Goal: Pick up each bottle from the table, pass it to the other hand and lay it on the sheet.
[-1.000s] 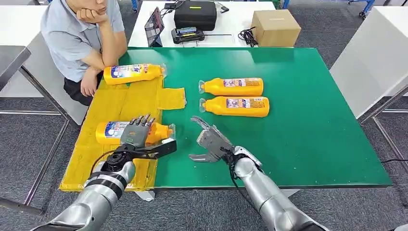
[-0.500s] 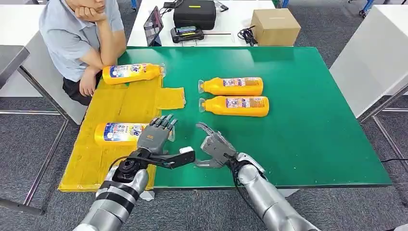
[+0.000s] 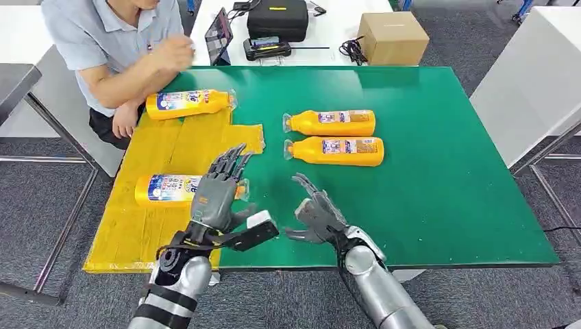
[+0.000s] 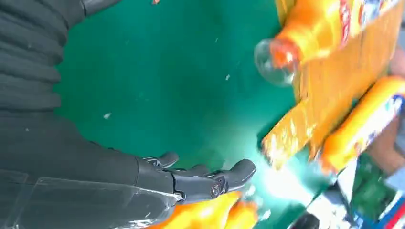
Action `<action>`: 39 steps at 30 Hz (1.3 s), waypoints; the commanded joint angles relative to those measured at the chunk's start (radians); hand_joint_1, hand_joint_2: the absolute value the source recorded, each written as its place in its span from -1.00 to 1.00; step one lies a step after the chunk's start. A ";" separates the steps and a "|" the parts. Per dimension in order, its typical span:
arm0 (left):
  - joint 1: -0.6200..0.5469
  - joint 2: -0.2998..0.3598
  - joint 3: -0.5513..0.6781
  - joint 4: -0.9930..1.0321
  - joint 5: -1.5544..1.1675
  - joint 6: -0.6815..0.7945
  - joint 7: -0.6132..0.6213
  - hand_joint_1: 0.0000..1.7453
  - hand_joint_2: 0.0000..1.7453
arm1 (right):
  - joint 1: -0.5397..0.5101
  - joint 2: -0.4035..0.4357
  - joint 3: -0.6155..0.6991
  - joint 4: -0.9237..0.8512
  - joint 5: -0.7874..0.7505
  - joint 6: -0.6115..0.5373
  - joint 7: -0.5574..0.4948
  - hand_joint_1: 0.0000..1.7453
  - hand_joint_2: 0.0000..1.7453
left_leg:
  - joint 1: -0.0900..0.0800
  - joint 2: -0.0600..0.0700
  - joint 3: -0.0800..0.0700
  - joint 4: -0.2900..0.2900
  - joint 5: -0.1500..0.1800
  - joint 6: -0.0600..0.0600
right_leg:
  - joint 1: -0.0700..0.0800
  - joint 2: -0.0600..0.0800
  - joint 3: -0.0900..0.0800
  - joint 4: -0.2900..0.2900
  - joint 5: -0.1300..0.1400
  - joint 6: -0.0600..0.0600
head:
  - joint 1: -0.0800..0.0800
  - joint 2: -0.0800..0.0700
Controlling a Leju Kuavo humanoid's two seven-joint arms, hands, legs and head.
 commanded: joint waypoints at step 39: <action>0.287 -0.037 -0.027 -0.374 0.692 -0.208 -0.077 -1.00 1.00 | 0.276 -0.044 -0.227 -0.375 0.951 -0.264 0.253 -1.00 1.00 | 0.002 0.001 0.004 -0.001 -0.002 -0.002 | 0.002 0.000 0.004 -0.003 -0.001 -0.003 | 0.000 0.000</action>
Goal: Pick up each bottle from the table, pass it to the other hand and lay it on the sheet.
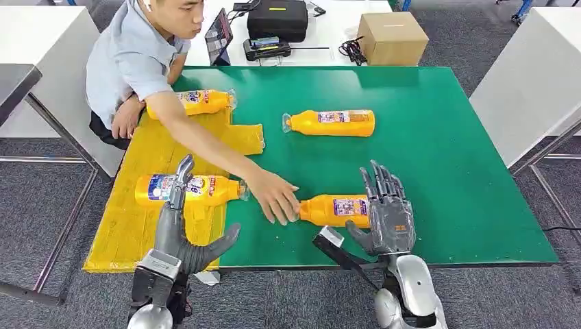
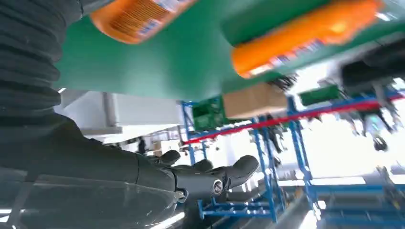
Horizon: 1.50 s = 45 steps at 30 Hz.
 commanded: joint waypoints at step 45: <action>-0.116 -0.005 -0.073 0.190 -0.002 -0.121 0.118 -1.00 1.00 | -0.355 -0.147 0.072 0.670 0.068 0.160 0.135 -1.00 1.00 | 0.001 0.001 0.003 0.000 -0.001 -0.002 | 0.001 0.000 0.003 -0.001 0.000 -0.002 | 0.000 0.000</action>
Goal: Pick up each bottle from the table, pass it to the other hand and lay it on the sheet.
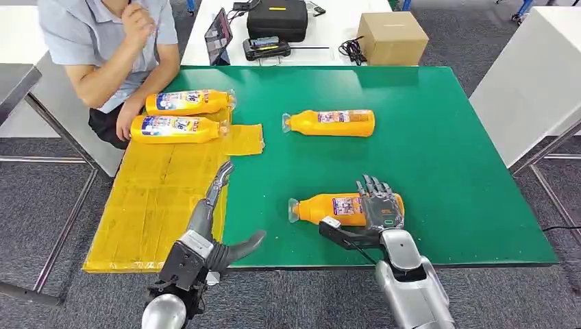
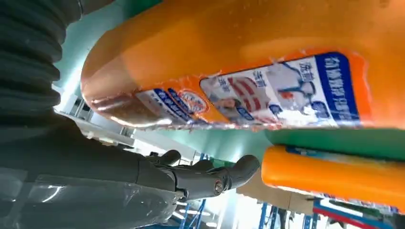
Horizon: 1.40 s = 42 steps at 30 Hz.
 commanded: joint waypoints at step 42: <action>-0.131 -0.009 -0.023 0.258 0.321 0.038 0.110 -1.00 1.00 | -0.010 -0.143 -0.042 0.161 -0.757 0.272 -0.368 1.00 1.00 | 0.002 -0.008 0.016 -0.001 0.001 -0.001 | 0.002 -0.009 0.012 -0.004 -0.001 -0.002 | 0.000 0.000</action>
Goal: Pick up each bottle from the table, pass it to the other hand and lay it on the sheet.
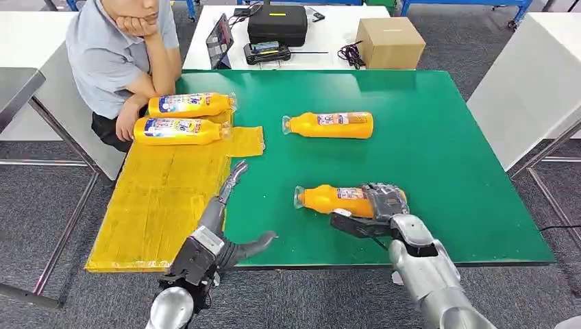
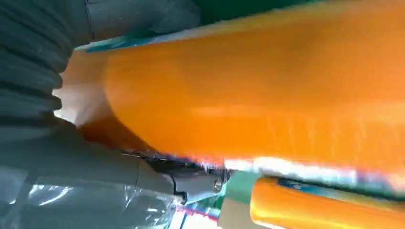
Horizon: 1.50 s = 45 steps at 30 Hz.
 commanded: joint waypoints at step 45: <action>-0.191 -0.011 0.011 0.439 0.747 -0.048 -0.013 -1.00 1.00 | 0.064 0.275 0.275 -0.355 -0.360 -0.020 -0.052 1.00 1.00 | 0.002 0.005 -0.012 0.000 -0.002 -0.002 | 0.002 0.006 -0.004 0.001 0.000 -0.002 | 0.000 0.000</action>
